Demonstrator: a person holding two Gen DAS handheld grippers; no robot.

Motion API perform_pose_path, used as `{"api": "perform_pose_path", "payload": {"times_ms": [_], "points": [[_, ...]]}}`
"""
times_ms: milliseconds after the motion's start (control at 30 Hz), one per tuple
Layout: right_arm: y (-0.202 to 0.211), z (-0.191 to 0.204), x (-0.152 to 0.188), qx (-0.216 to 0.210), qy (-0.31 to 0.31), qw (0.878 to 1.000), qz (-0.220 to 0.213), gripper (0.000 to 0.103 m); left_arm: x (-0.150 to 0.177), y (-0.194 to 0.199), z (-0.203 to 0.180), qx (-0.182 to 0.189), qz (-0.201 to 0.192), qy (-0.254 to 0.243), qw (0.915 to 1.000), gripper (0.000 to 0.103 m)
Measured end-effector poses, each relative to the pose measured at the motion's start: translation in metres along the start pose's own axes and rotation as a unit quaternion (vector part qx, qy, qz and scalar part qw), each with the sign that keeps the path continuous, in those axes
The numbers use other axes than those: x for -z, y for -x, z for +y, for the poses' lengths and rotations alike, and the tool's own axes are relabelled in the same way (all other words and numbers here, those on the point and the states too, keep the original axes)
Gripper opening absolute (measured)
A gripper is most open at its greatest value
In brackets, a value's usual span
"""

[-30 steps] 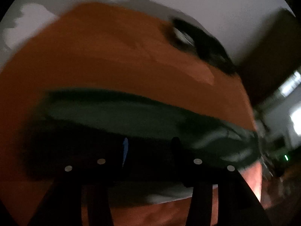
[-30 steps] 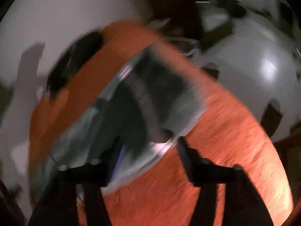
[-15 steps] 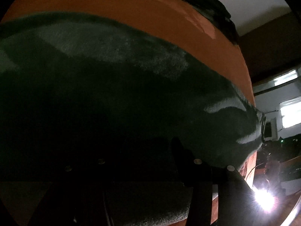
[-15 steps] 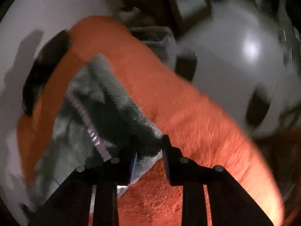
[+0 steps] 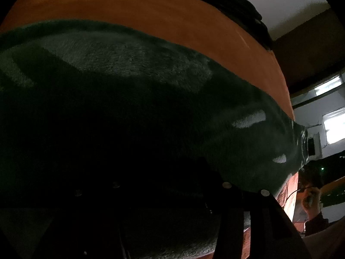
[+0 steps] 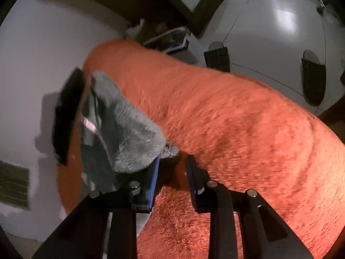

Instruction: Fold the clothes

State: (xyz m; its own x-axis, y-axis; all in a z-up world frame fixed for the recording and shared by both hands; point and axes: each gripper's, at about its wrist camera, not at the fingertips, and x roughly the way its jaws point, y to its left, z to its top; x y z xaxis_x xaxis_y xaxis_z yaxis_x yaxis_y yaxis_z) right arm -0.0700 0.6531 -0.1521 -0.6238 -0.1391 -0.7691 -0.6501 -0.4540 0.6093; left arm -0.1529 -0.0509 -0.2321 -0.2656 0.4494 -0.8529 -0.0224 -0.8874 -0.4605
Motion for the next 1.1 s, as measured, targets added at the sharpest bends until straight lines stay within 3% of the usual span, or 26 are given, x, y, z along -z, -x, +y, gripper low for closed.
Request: {"api": "perform_pose_path", "payload": {"times_ms": [233, 333, 367, 433, 567, 600, 633, 667, 867, 967, 1067, 1100], "points": [[0.0, 0.011, 0.002, -0.034, -0.073, 0.996, 0.025, 0.026, 0.001, 0.0, 0.001, 0.014, -0.003, 0.014, 0.9998, 0.053], [-0.008, 0.017, -0.004, -0.013, -0.076, 0.997, 0.029, 0.038, -0.001, -0.001, -0.003, 0.018, -0.005, 0.015, 0.9997, 0.054], [-0.01, 0.018, -0.004, 0.007, -0.073, 0.997, 0.032, 0.048, -0.002, -0.003, -0.006, 0.017, -0.005, 0.013, 0.9998, 0.054], [-0.013, 0.017, -0.006, 0.025, -0.069, 0.997, 0.029, 0.05, -0.003, -0.004, -0.01, 0.015, -0.006, 0.007, 0.9998, 0.055], [-0.018, 0.01, -0.01, -0.015, -0.058, 0.998, 0.008, 0.05, -0.005, -0.007, -0.017, 0.014, -0.007, -0.002, 0.9999, 0.057], [-0.017, 0.011, -0.011, -0.031, -0.065, 0.997, 0.0, 0.046, -0.006, -0.008, -0.018, 0.015, -0.008, -0.002, 0.9999, 0.057], [-0.015, 0.011, -0.011, -0.048, -0.071, 0.996, -0.008, 0.033, -0.006, -0.008, -0.019, 0.016, -0.008, 0.0, 0.9998, 0.057], [-0.012, 0.015, -0.012, -0.054, -0.067, 0.996, -0.018, 0.013, -0.006, -0.008, -0.018, 0.017, -0.008, 0.002, 0.9998, 0.057], [0.041, 0.052, 0.0, -0.009, 0.035, 0.994, -0.1, 0.013, 0.017, 0.02, 0.014, 0.023, -0.009, 0.006, 0.9997, 0.057], [0.024, 0.023, -0.004, 0.02, 0.017, 0.998, -0.055, 0.014, 0.021, 0.023, 0.018, 0.024, -0.012, 0.006, 0.9996, 0.057], [0.006, -0.017, -0.007, -0.004, -0.055, 0.998, -0.001, 0.017, 0.023, 0.025, 0.02, 0.023, -0.01, 0.006, 0.9997, 0.057], [0.011, -0.017, -0.007, -0.005, -0.047, 0.999, -0.007, 0.023, 0.023, 0.026, 0.021, 0.025, -0.009, 0.006, 0.9996, 0.057]]}}
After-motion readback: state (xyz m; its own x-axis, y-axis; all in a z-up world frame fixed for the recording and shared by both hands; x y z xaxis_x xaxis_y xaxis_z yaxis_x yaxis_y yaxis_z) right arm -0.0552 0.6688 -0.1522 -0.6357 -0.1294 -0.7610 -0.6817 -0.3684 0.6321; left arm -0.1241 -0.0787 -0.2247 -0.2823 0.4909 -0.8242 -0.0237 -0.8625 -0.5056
